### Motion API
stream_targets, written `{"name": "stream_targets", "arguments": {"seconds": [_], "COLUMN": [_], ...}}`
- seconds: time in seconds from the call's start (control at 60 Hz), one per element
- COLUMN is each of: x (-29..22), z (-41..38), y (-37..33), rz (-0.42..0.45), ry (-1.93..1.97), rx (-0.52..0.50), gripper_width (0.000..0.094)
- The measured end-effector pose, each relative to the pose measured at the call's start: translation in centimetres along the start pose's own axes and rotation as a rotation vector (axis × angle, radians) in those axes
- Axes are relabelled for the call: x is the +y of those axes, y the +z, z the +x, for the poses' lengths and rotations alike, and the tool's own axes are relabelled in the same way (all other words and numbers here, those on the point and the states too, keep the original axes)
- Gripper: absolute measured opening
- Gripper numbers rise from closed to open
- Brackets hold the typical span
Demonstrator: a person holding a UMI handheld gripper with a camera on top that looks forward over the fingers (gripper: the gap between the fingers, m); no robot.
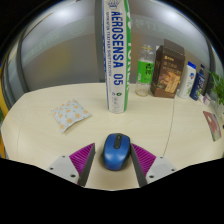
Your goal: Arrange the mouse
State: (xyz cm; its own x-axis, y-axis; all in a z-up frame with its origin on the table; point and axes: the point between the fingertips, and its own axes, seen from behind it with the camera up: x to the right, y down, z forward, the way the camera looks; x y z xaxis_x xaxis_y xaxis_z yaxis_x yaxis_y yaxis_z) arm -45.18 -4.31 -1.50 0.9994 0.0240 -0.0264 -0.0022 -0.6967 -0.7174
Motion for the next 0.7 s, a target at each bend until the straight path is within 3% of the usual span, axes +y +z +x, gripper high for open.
{"name": "stream_targets", "arguments": {"seconds": [0.083,0.317,0.5,0.617,0.7], "x": [-0.5,-1.7,-12.9,-20.2,-22.5], "z": [0.7,0.2,5.4,16.3,26.4], "y": [0.7,-0.2,-10.1,-16.2,-17.7], "rz": [0.007,0.022,0.261,0.411,0.458], "ry": [-0.026,-0.089,-0.069,-0.011,0.014], "rx": [0.035,-0.076,-0.156,-0.112,-0.049], "gripper_width": [0.0515,0.0378,0.0379,0.0379,0.0378]}}
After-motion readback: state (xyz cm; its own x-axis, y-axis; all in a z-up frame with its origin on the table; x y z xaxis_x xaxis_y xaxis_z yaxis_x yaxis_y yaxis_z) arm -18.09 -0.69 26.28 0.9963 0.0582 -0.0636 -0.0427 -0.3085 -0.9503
